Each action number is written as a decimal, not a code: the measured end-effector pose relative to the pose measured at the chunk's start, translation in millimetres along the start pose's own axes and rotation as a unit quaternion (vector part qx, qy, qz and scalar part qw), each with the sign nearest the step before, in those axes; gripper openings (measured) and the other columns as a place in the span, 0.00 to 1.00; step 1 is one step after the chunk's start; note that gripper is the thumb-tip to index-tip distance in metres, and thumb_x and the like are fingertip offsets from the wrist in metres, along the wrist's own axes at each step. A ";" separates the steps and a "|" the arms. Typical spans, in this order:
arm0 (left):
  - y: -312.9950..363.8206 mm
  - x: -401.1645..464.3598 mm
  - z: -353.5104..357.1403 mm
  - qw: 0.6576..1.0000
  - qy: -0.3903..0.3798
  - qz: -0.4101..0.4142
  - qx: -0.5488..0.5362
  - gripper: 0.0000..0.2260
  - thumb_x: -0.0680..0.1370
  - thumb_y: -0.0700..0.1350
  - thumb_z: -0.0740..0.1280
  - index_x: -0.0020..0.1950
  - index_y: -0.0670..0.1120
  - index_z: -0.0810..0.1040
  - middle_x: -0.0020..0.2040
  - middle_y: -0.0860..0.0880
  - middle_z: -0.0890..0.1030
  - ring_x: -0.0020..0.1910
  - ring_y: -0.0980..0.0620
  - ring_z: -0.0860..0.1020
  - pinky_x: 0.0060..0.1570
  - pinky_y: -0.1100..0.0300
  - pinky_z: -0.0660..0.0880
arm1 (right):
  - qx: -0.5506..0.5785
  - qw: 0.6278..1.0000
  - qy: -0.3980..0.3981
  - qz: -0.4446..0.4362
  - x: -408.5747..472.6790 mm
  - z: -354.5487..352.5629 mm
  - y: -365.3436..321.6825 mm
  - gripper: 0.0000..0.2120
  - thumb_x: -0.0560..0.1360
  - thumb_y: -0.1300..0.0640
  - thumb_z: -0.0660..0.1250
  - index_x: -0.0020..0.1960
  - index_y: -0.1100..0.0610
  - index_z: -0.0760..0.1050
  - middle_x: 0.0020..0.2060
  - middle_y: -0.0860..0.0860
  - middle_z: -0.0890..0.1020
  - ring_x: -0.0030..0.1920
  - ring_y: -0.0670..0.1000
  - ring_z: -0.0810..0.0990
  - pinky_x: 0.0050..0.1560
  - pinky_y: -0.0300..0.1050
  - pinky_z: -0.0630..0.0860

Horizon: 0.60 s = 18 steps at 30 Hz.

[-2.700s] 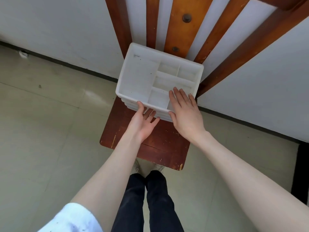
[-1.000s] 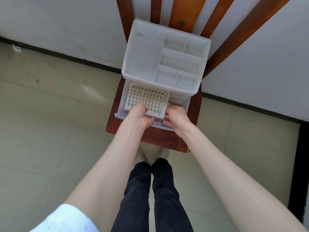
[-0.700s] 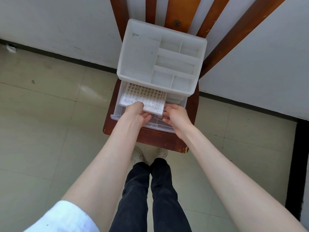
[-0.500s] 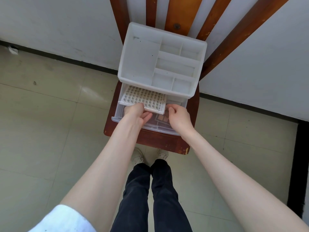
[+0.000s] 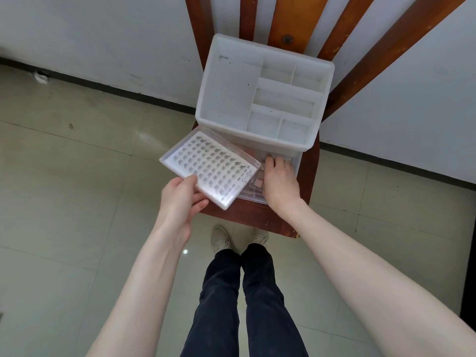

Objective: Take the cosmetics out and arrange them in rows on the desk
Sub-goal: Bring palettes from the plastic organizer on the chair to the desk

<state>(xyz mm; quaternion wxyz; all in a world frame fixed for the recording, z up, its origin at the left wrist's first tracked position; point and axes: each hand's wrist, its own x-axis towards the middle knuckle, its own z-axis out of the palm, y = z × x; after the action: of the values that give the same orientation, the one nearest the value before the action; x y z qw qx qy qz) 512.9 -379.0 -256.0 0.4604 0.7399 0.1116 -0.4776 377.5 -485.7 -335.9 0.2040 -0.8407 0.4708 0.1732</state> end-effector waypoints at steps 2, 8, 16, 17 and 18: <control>-5.1 0.6 -12.9 1.000 -0.006 0.025 -0.018 0.06 0.80 0.43 0.58 0.54 0.45 0.73 0.50 0.46 0.81 0.49 0.49 0.80 0.45 0.60 0.75 | -0.001 1.000 0.003 0.006 0.6 -2.7 -2.2 0.28 0.72 0.66 0.66 0.69 0.63 0.60 0.63 0.61 0.67 0.64 0.59 0.66 0.64 0.49 0.65; -19.0 11.9 -36.5 0.972 -0.051 -0.038 -0.227 0.08 0.81 0.42 0.56 0.56 0.44 0.73 0.52 0.44 0.80 0.50 0.50 0.80 0.47 0.57 0.76 | 0.063 0.997 0.040 -0.015 -4.2 -10.0 1.2 0.14 0.75 0.62 0.64 0.60 0.63 0.71 0.58 0.59 0.69 0.58 0.58 0.69 0.53 0.49 0.70; -28.7 15.9 -41.9 0.946 -0.036 -0.040 -0.320 0.14 0.82 0.42 0.53 0.66 0.43 0.68 0.59 0.45 0.78 0.58 0.48 0.76 0.54 0.52 0.74 | 0.318 0.948 0.022 0.013 -18.5 -22.7 0.1 0.12 0.77 0.56 0.64 0.58 0.59 0.73 0.53 0.54 0.78 0.53 0.51 0.74 0.52 0.42 0.69; -29.1 15.9 -42.9 0.946 -0.037 -0.037 -0.320 0.14 0.82 0.42 0.53 0.66 0.43 0.68 0.60 0.45 0.77 0.59 0.48 0.76 0.54 0.51 0.74 | 0.300 0.954 0.014 -0.004 -14.6 -23.2 -3.5 0.12 0.77 0.56 0.64 0.58 0.60 0.73 0.54 0.54 0.77 0.54 0.52 0.73 0.52 0.40 0.66; -29.2 15.9 -44.0 0.946 -0.038 -0.035 -0.320 0.14 0.82 0.42 0.53 0.66 0.43 0.68 0.60 0.45 0.77 0.59 0.48 0.76 0.54 0.51 0.74 | 0.277 0.960 0.008 -0.021 -9.1 -22.4 -8.2 0.12 0.77 0.56 0.64 0.58 0.61 0.73 0.54 0.55 0.76 0.56 0.52 0.72 0.52 0.40 0.65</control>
<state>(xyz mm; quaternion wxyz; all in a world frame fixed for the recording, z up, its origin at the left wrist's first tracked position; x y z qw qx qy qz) 530.1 -332.6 -280.4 0.6598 0.5308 0.2665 -0.4604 382.3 -486.6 -310.8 0.4288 -0.7620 0.4846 0.0244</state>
